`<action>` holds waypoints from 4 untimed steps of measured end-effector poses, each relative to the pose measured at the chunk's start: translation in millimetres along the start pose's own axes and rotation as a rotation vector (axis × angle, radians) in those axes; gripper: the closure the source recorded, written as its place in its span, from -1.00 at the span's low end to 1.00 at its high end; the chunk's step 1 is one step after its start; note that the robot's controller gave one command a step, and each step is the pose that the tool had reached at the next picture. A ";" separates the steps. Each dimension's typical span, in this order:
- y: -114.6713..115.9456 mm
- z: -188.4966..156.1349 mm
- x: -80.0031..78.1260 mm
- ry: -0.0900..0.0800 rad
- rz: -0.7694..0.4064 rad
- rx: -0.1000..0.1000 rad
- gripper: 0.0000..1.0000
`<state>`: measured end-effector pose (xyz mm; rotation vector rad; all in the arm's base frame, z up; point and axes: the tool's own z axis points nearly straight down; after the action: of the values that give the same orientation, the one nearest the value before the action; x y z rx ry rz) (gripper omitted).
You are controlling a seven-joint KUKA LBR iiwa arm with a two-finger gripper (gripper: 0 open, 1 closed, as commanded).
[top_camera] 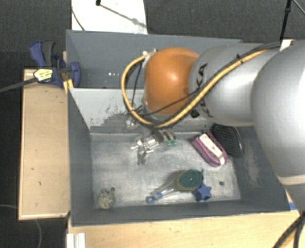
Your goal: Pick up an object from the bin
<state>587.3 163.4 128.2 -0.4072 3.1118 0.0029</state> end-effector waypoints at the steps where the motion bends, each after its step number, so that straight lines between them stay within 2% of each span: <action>1: 0.0 0.0 0.0 0.000 0.002 0.000 1.00; 2: -0.1 0.0 0.0 0.000 0.004 0.000 -1.00; 3: -51.0 57.1 15.0 -0.005 0.070 -0.003 -1.00; 4: -49.6 53.8 13.3 -0.008 0.067 0.000 1.00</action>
Offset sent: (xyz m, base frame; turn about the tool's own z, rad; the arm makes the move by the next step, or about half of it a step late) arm 0.0000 0.0000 0.0000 0.0000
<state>587.3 112.2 74.3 -0.3025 3.1159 0.0053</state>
